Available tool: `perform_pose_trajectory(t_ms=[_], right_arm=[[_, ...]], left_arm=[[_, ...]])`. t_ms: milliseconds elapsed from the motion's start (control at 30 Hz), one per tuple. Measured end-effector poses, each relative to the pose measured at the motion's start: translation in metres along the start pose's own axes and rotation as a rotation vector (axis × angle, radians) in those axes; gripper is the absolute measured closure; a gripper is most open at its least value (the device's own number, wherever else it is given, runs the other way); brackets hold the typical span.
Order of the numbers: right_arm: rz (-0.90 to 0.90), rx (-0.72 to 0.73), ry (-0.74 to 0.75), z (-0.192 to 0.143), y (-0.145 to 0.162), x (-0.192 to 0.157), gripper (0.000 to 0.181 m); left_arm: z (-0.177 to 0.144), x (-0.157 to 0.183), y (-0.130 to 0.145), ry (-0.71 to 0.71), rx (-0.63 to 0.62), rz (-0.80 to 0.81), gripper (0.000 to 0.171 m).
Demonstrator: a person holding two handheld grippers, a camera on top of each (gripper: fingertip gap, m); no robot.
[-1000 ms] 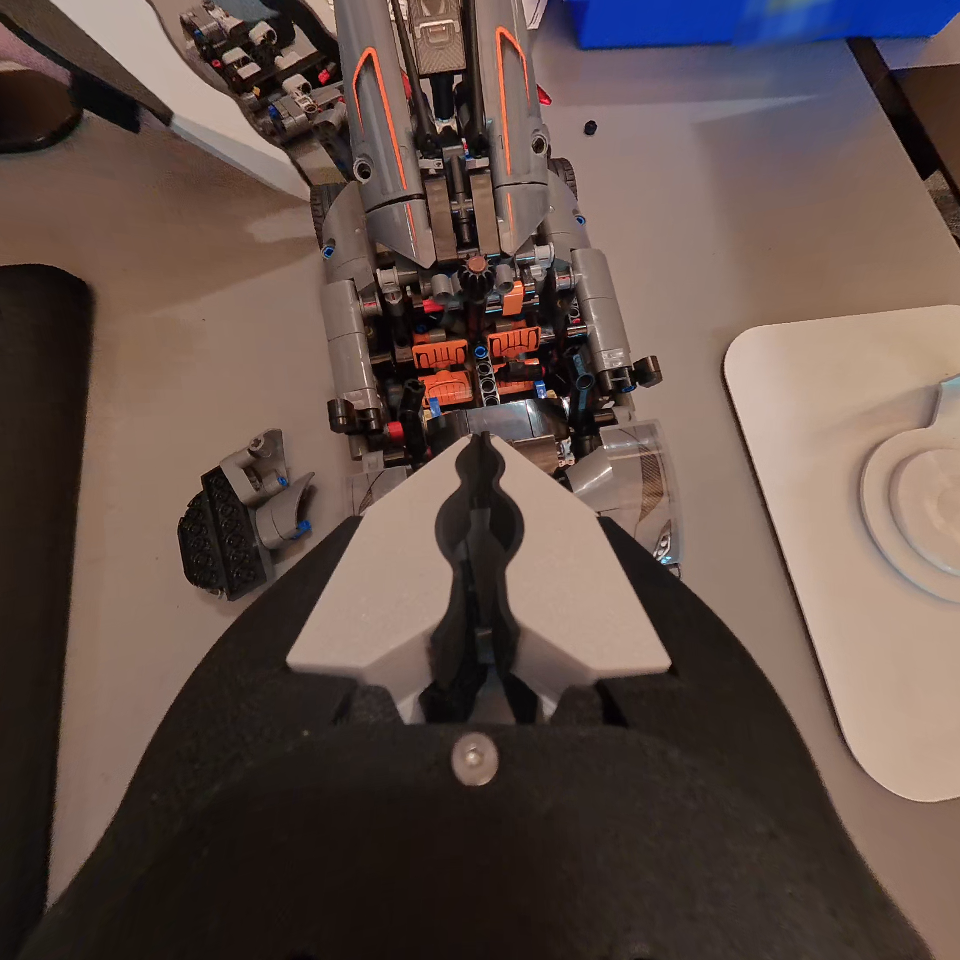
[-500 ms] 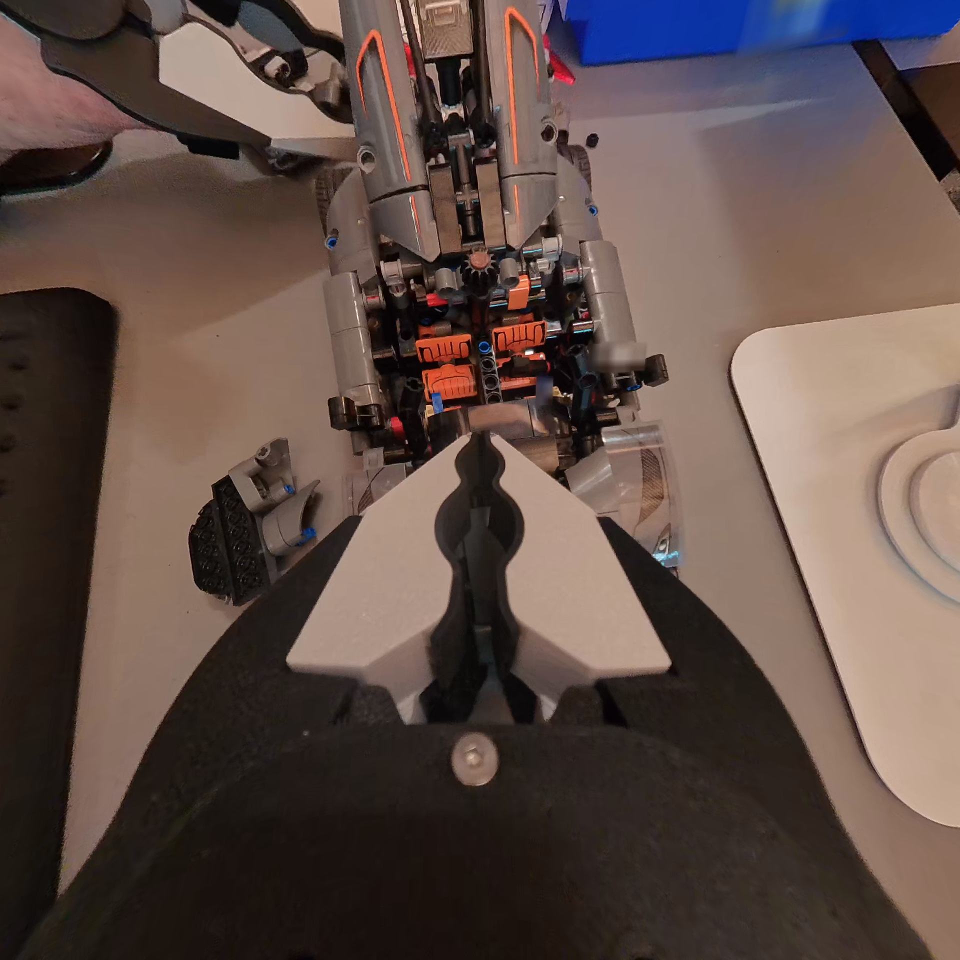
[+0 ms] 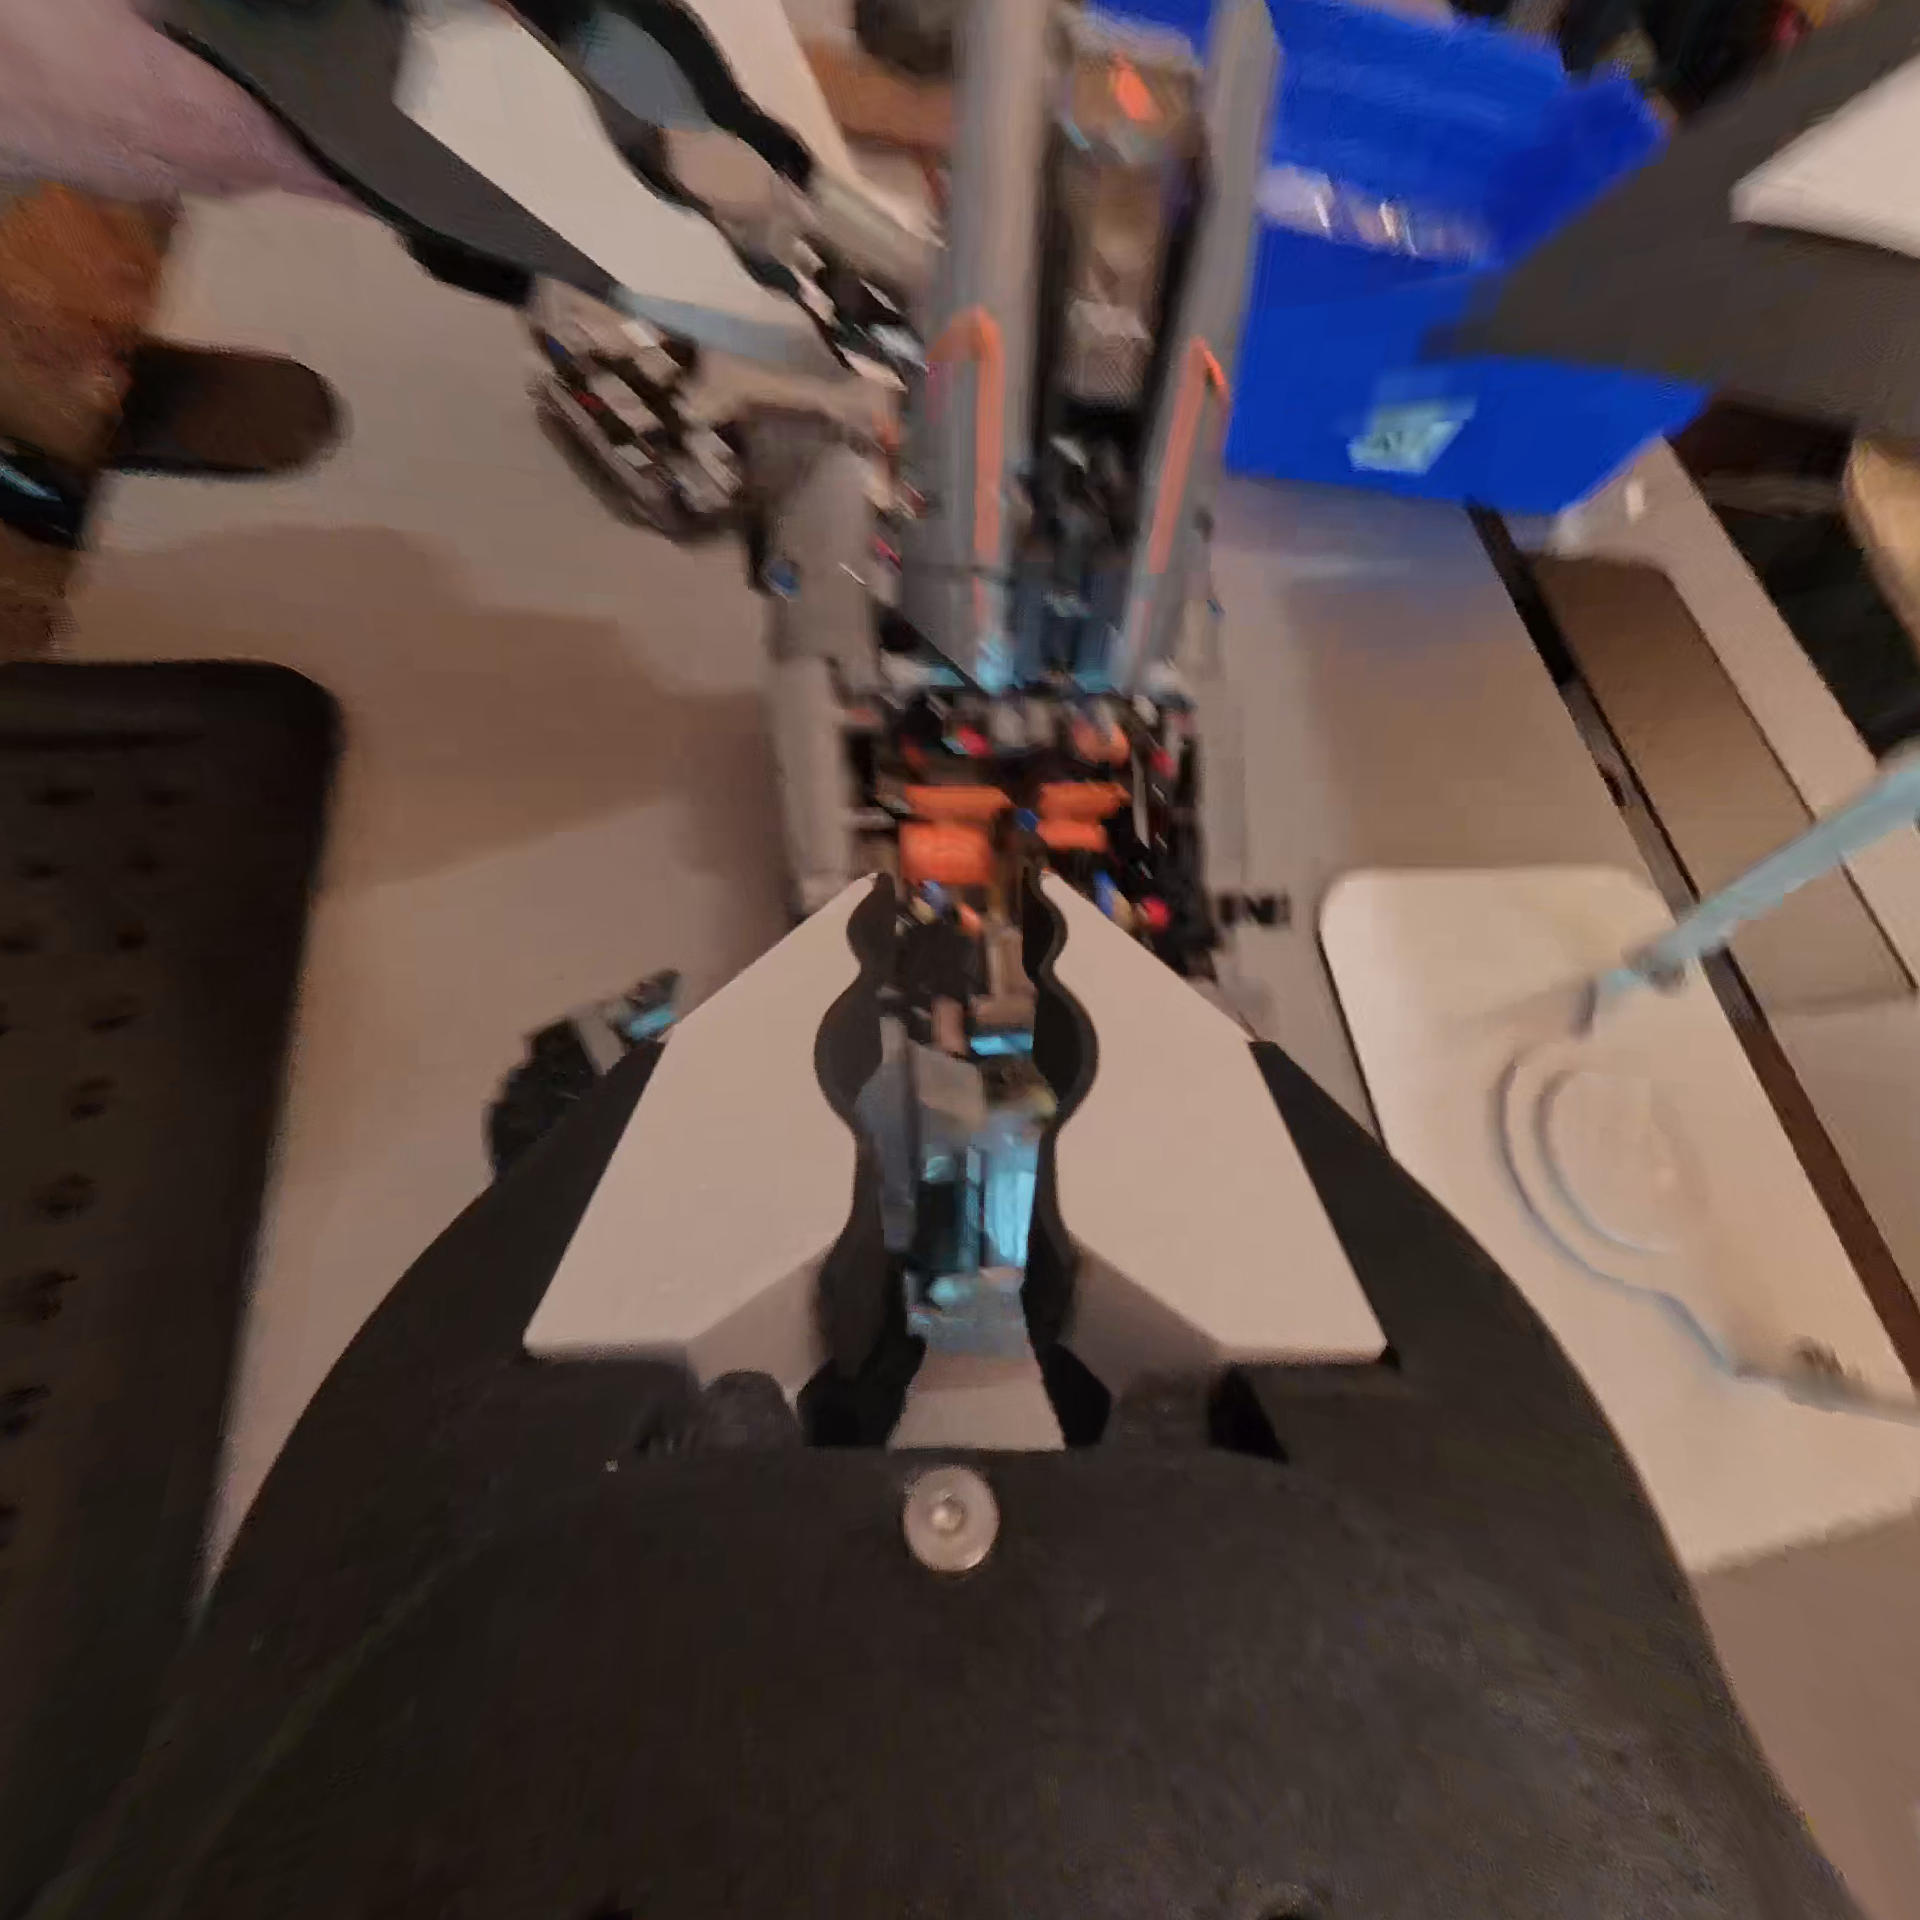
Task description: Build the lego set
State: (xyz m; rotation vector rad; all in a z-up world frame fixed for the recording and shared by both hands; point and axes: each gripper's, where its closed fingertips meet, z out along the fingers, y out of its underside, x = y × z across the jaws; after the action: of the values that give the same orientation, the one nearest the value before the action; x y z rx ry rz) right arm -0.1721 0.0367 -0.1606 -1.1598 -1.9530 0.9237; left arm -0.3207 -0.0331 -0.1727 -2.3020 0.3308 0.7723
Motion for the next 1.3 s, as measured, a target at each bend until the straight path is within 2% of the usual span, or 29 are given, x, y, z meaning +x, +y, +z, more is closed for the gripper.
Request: perform_pose_trajectory(t_ms=[67,100,233,333,367,433,600,733,900,1100,1300], right_arm=[[-0.068,0.052,-0.035,-0.002,-0.017,-0.020,0.155],[-0.104,0.025,-0.023,0.002,-0.017,-0.025,0.152],[-0.125,-0.142,0.033,0.020,0.005,-0.029,0.138],[-0.121,-0.126,0.055,0.025,0.004,-0.027,0.133],[-0.137,-0.112,0.081,0.024,0.002,-0.023,0.134],[-0.101,-0.068,0.091,0.019,-0.002,-0.016,0.151],[0.015,0.065,-0.017,0.003,-0.012,-0.013,0.162],[0.149,0.210,-0.162,-0.018,-0.018,-0.005,0.165],[0.215,0.319,-0.303,-0.031,-0.018,-0.005,0.166],[0.297,0.397,-0.482,-0.053,-0.026,-0.009,0.166],[0.406,0.363,-0.566,-0.060,-0.019,-0.001,0.166]], left_arm=[[-0.009,0.000,-0.010,-0.009,-0.003,0.019,0.151],[-0.014,0.000,-0.015,-0.012,-0.006,0.029,0.151],[-0.031,-0.002,-0.038,-0.030,-0.001,0.067,0.151],[-0.042,-0.002,-0.054,-0.046,0.001,0.098,0.152],[-0.045,-0.003,-0.060,-0.060,-0.002,0.116,0.151],[-0.050,-0.005,-0.069,-0.081,-0.011,0.149,0.152],[-0.062,-0.012,-0.095,-0.116,0.003,0.208,0.152],[-0.073,-0.014,-0.126,-0.118,0.094,0.236,0.151],[-0.071,-0.012,-0.152,-0.131,0.178,0.290,0.150],[-0.074,-0.008,-0.162,-0.103,0.199,0.305,0.151],[-0.069,-0.002,-0.155,0.036,0.166,0.225,0.151]])
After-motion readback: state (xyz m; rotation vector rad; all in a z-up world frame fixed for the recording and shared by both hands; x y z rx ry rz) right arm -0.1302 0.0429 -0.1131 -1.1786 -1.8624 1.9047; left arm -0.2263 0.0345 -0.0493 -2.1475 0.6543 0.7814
